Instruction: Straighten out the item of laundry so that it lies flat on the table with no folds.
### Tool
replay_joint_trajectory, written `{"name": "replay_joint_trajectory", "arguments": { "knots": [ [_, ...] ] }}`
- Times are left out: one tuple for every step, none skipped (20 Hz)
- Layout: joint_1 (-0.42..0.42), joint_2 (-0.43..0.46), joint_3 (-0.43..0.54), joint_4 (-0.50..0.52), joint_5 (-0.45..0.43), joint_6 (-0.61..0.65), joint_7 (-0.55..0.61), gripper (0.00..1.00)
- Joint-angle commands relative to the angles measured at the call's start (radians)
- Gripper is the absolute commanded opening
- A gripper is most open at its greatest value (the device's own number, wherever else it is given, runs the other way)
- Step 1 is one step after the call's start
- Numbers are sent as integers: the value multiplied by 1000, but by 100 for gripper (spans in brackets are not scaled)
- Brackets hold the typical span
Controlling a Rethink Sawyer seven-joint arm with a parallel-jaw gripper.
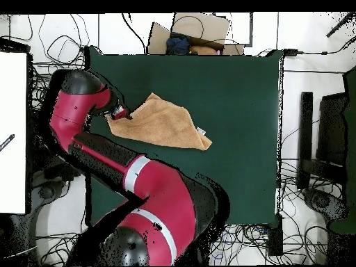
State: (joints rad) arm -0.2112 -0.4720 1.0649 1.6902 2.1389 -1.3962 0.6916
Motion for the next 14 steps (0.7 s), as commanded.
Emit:
{"name": "replay_joint_trajectory", "arguments": {
  "knots": [
    [-35,-25,52,43,100,-94,-205,100],
    [-39,-23,56,37,97,-101,-210,100],
    [-42,-17,57,36,90,-100,-211,100],
    [-46,-12,58,35,83,-98,-212,100],
    [-48,-6,55,41,74,-89,-207,100],
    [-50,-1,54,41,67,-86,-207,100],
    [-52,4,53,41,61,-83,-207,100],
    [-53,11,51,40,53,-80,-205,100],
    [-53,20,47,42,41,-71,-200,100],
    [-51,31,43,40,29,-66,-194,100],
    [-50,40,39,41,16,-57,-187,100],
    [-51,49,35,43,7,-49,-181,100],
    [-52,55,32,47,0,-40,-177,100],
    [-52,61,28,53,-6,-29,-168,100]
  ]
}}
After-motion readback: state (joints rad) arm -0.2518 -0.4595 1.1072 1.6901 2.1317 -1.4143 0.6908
